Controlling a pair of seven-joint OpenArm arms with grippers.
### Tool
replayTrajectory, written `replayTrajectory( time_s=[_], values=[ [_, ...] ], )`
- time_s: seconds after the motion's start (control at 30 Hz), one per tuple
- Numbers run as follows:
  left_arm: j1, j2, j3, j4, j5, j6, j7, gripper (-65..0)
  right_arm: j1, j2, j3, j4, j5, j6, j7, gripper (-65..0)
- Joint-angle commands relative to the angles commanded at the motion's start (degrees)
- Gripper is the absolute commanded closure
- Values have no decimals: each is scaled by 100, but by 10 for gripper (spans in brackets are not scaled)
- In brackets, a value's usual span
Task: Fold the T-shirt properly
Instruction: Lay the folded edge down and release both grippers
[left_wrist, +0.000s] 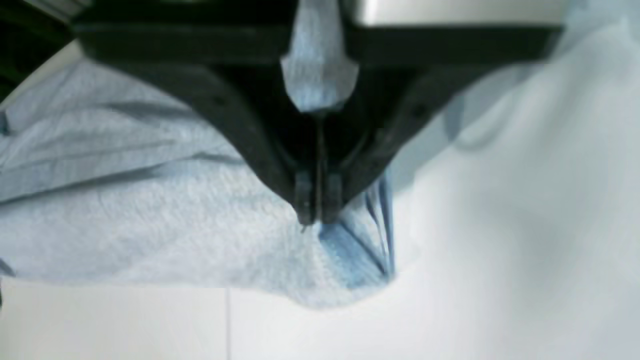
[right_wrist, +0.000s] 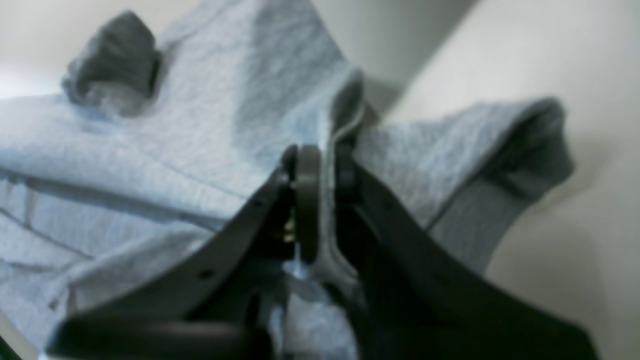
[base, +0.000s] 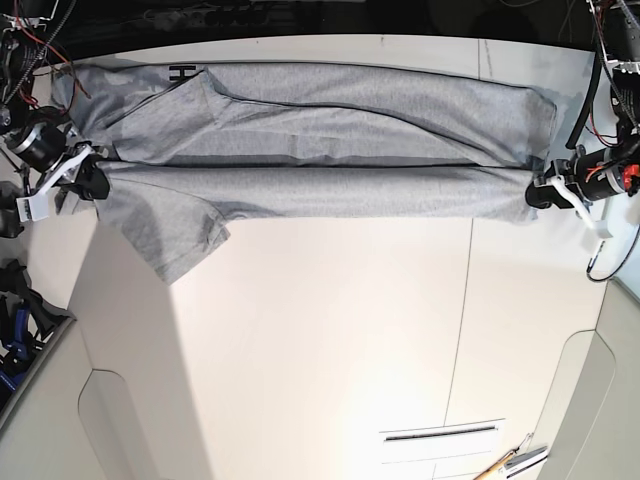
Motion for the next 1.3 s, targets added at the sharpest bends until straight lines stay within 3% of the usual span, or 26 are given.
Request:
replayTrajectory(
  time_s=[0.17,0.23,0.3,0.43,0.7,0.87,0.97,1.1,1.3],
  values=[
    [31,17,0,-2,-35,0,2,0,-66,-267,0,-111,-369,-105,4,-4],
    [33,17,0,-2,-37,0,4,0,-66,-293,-2,-144,-382,-105,2,-155],
    [31,17,0,-2,-79,0,2,0,-61,-295,0,-144,-315,-105,4,-250],
    [33,15,0,-2,-116,0,4,-4,-61,-297,2,-94,109,-105,4,-255],
    [153,15,0,-2,-118,0,-33,-293,227,-363,302,297,186,-103,221,-255],
    [153,13,0,-2,-251,0,-127,-303,837,-387,299,267,-330,-153,437,-256],
    [151,15,0,-2,-289,0,-127,-303,1250,-457,278,26,-603,-151,439,-303],
    [151,15,0,-2,-293,0,-129,-304,1816,-452,94,-935,-841,-146,713,-317],
    [153,15,0,-2,-424,0,-127,-361,2323,-459,-588,-2293,-1010,-127,1008,-317]
  ],
)
